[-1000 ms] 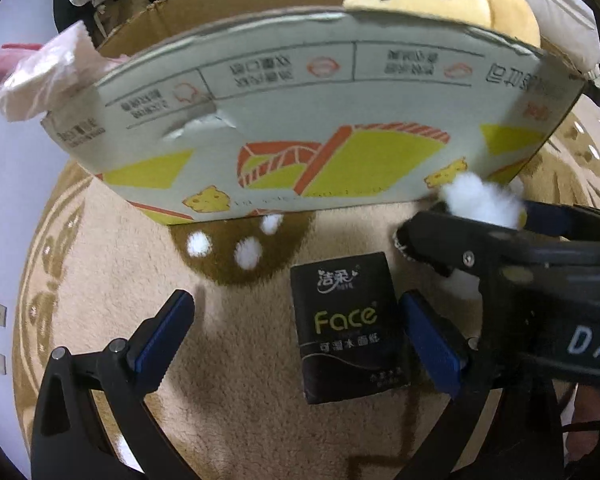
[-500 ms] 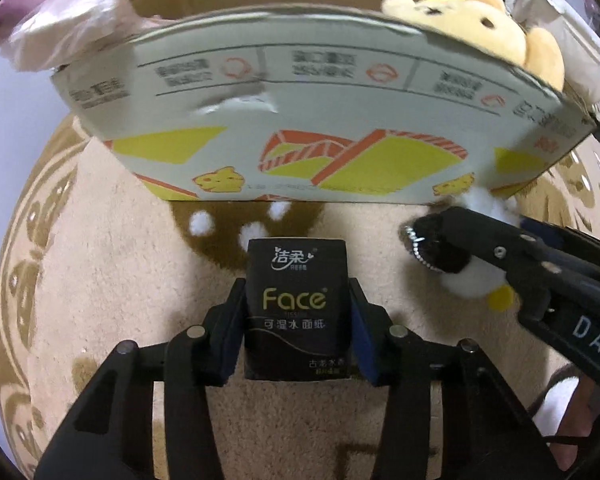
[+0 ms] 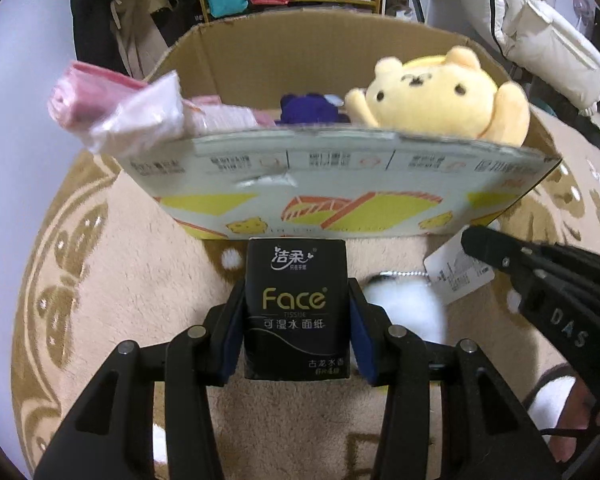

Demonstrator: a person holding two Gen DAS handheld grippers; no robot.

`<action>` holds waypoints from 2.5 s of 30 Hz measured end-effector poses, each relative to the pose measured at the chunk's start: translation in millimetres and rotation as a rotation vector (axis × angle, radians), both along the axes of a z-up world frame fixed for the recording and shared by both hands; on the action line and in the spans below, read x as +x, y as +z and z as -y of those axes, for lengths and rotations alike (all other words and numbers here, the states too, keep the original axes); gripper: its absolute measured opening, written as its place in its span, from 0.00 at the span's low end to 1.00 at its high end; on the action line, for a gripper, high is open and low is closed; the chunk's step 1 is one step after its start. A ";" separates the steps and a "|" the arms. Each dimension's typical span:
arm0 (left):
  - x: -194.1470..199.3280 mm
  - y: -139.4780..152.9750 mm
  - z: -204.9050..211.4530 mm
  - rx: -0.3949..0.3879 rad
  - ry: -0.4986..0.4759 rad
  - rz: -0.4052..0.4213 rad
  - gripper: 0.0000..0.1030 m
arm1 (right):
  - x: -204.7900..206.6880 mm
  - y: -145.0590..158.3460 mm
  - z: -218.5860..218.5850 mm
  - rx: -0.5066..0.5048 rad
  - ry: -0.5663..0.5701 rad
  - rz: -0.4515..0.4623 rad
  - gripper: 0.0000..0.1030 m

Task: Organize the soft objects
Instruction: 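Close left tool on Face tissue pack while right tool grasps white pom-pom keychain, then lift Face pack with left tool while right tool carries pom-pom over box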

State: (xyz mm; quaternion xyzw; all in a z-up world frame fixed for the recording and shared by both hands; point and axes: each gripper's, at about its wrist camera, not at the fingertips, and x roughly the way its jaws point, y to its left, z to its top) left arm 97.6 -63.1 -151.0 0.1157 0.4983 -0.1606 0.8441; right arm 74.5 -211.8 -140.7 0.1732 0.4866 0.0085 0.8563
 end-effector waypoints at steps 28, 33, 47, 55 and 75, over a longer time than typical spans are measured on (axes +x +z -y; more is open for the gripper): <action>-14.2 87.0 -31.3 -0.042 0.047 0.205 0.43 | -17.8 77.3 -5.0 0.147 0.048 0.232 0.01; -15.3 105.1 -35.9 -0.076 0.062 0.241 0.43 | -21.2 96.1 -11.9 0.146 0.085 0.279 0.01; -10.5 135.2 -33.7 -0.089 0.071 0.329 0.43 | -35.9 171.2 -5.4 0.091 0.057 0.472 0.01; 9.9 147.7 -26.6 -0.098 0.078 0.360 0.43 | -19.7 213.3 -2.1 0.049 0.049 0.575 0.01; 61.9 93.7 4.6 -0.086 0.067 0.276 0.45 | 39.0 108.4 11.6 0.123 0.040 0.336 0.01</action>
